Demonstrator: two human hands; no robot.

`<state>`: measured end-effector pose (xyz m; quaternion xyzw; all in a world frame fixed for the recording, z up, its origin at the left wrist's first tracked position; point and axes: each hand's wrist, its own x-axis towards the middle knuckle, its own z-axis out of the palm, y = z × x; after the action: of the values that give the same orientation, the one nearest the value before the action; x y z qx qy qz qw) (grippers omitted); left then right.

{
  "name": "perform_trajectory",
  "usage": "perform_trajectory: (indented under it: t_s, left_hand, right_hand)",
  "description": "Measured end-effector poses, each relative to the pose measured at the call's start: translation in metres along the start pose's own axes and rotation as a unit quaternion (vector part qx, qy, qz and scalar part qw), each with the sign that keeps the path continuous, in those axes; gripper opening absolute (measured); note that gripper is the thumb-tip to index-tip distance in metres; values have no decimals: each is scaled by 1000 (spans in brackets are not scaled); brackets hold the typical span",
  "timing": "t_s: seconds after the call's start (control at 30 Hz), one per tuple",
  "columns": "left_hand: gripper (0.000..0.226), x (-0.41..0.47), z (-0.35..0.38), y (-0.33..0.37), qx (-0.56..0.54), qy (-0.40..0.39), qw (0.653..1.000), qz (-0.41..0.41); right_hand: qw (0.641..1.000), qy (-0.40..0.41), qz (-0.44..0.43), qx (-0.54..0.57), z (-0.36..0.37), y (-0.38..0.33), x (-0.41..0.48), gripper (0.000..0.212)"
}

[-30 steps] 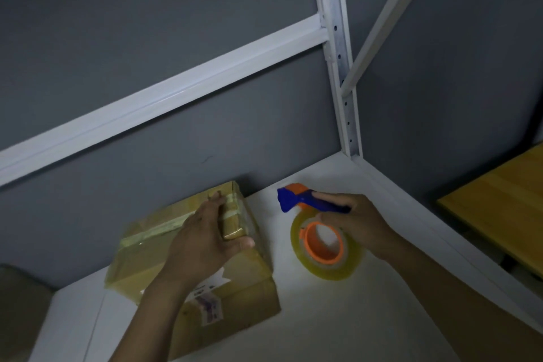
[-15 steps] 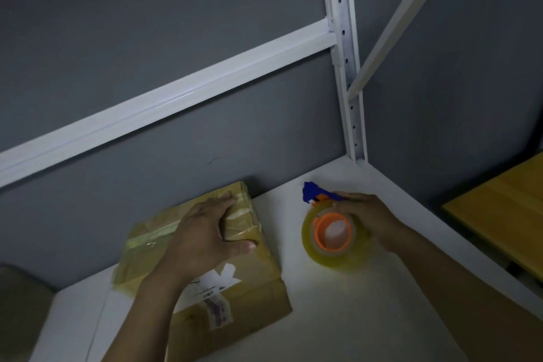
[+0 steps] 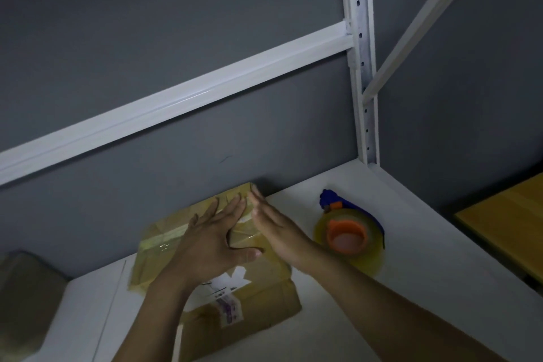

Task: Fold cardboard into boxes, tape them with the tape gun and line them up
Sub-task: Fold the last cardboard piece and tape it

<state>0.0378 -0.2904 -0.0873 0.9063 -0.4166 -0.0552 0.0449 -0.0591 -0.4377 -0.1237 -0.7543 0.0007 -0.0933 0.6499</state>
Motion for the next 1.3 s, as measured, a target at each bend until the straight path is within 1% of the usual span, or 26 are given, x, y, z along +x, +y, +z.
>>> perform_trajectory:
  t_s: [0.1,0.2,0.23,0.3,0.33,0.43,0.5,0.57,0.6,0.7,0.73,0.77,0.8,0.83,0.87,0.9,0.93,0.97,1.0,1.03,1.07,1.13,1.17,1.2,1.23,1.3]
  left_hand:
    - [123,-2,2,0,2,2,1000,-3]
    - [120,2,2,0,22,-6,1000,-10]
    - [118,2,2,1,26,-7,1000,-12]
    - [114,2,2,3,39,-6,999,-16]
    - [112,1,4,4,44,2,999,-14]
    - [113,-2,8,1,35,31,999,2]
    - [120,-9,4,-7,35,39,999,0]
    - [132,-22,0,-25,62,56,996,-28]
    - [136,-30,-2,-35,78,64,994,-50]
    - [143,-54,-3,-64,73,66,988,-122]
    - [144,-60,-3,-68,57,63,987,-137]
    - [147,-64,-2,-70,41,64,986,-145]
    - [148,-66,-1,-69,29,69,986,-152]
    - [149,-67,1,-66,23,78,984,-158]
    - [149,-67,3,-62,22,93,982,-162]
    - [148,-66,5,-57,28,113,979,-165]
    - [148,-65,7,-51,40,132,977,-165]
    - [146,-66,9,-45,56,143,975,-162]
    - [143,-66,9,-38,75,143,975,-155]
    - [135,-67,9,-34,93,139,976,-143]
    - [125,-69,9,-31,105,128,978,-125]
    - [114,-76,7,-30,80,106,988,-81]
    - [111,-79,5,-31,49,107,991,-56]
    - [102,-81,5,-31,7,127,991,-29]
    - [88,-81,4,-29,-31,149,988,-3]
    - [60,-78,11,-19,-63,210,976,22]
  right_hand:
    - [998,3,26,59,10,12,-11,60]
    - [993,-25,86,79,10,32,-30,53]
    - [991,-24,91,96,8,35,-32,51]
    - [992,15,68,107,6,30,-25,51]
    - [995,38,53,80,6,25,-17,52]
    - [999,45,-1,-28,12,5,2,58]
    - [996,64,2,-54,10,12,3,56]
    - [996,69,41,-39,4,22,-2,43]
    - [995,66,54,-46,1,24,-4,42]
    - [991,61,41,-109,-7,24,0,58]
    - [988,68,29,-137,-7,23,2,58]
    - [978,90,7,-186,-5,19,3,55]
    - [954,129,-46,-266,-4,14,4,49]
    - [910,163,-130,-357,-1,9,5,44]
    - [864,167,-209,-426,3,5,7,40]
    - [833,141,-263,-466,8,4,9,41]
    - [815,107,-291,-489,12,5,10,43]
    - [811,76,-296,-498,15,5,13,45]
    - [816,61,-285,-499,15,3,15,44]
    - [825,61,-268,-494,11,0,18,42]
    - [824,76,-255,-500,5,-4,21,37]
    - [810,102,-229,-530,-14,-9,29,33]
    - [815,99,-199,-535,-23,-9,34,32]
    - [816,98,-170,-543,-33,-9,37,32]
    - [816,97,-145,-552,-39,-8,40,31]
    - [826,75,-98,-549,-43,-6,40,40]
